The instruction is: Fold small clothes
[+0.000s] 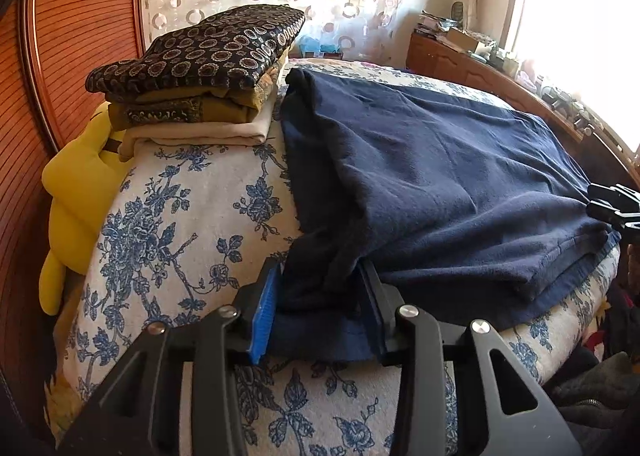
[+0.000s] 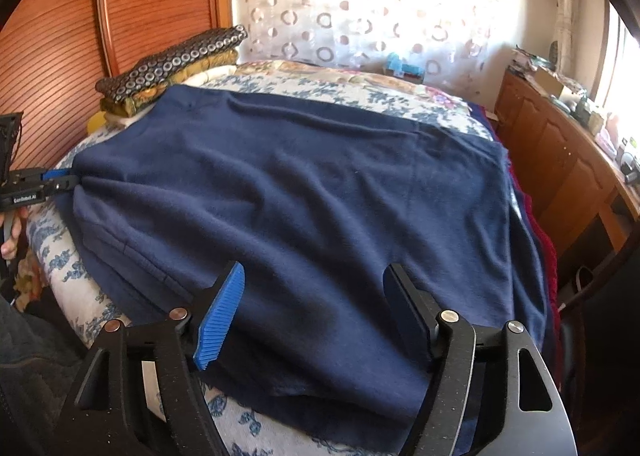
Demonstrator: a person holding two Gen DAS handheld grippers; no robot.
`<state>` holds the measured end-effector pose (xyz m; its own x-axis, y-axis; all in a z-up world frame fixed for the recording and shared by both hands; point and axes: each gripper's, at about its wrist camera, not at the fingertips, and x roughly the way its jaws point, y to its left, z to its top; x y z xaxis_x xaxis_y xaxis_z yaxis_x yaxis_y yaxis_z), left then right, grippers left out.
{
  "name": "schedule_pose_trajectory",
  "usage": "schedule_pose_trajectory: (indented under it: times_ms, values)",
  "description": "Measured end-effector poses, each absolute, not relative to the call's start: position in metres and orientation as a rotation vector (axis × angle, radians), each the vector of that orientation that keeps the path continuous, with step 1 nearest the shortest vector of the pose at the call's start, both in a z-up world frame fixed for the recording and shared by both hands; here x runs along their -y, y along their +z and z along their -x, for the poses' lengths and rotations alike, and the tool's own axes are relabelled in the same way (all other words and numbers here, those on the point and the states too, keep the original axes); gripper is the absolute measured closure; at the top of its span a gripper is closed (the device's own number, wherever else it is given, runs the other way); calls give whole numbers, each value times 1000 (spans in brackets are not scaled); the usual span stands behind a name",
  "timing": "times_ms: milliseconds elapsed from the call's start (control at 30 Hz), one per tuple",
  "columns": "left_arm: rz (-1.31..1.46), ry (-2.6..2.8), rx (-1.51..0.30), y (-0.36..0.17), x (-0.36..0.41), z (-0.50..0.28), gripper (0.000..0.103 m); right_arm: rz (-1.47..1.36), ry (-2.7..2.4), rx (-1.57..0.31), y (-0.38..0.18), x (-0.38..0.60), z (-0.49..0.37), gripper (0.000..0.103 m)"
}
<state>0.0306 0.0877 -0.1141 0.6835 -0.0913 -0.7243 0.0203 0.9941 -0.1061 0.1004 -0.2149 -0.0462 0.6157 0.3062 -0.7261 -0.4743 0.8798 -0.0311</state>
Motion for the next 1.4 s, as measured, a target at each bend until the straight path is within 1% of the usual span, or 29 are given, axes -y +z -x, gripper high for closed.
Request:
schedule_pose_trajectory:
  times_ms: [133,333,500,533,567,600,633,667,767,867,933,1000,1400]
  values:
    - [91,-65,-813,-114,-88,-31,63,236,457,-812,-56,210,-104,28]
    - [71,-46,-808,-115,-86,-39,58,242,465,-831,-68,206,-105,28]
    - [84,-44,-805,-115,-87,-43,58,237,461,-833,-72,208,-107,24]
    - [82,-50,-804,-115,-86,-42,61,235,461,-832,-72,209,-107,24]
    - [94,-82,-801,-114,-86,-41,75,232,461,-830,-73,209,-107,23]
    - [114,-108,-804,-114,-86,-41,87,230,461,-829,-73,210,-107,23]
    - [132,-125,-809,-113,-85,-40,94,228,462,-828,-73,210,-107,23]
    - [149,-144,-812,-113,-85,-40,97,225,462,-827,-73,210,-107,23]
    - [159,-173,-783,-106,-80,-37,99,213,464,-822,-73,213,-106,23]
    - [169,-181,-724,-87,-73,-32,99,188,479,-814,-71,220,-104,22]
    - [166,-197,-679,-70,-67,-29,99,174,460,-806,-68,227,-103,18]
    - [159,-227,-641,-52,-57,-28,99,161,429,-806,-67,237,-103,16]
    - [83,-429,-566,6,30,-73,100,68,276,-819,-55,294,-101,16]
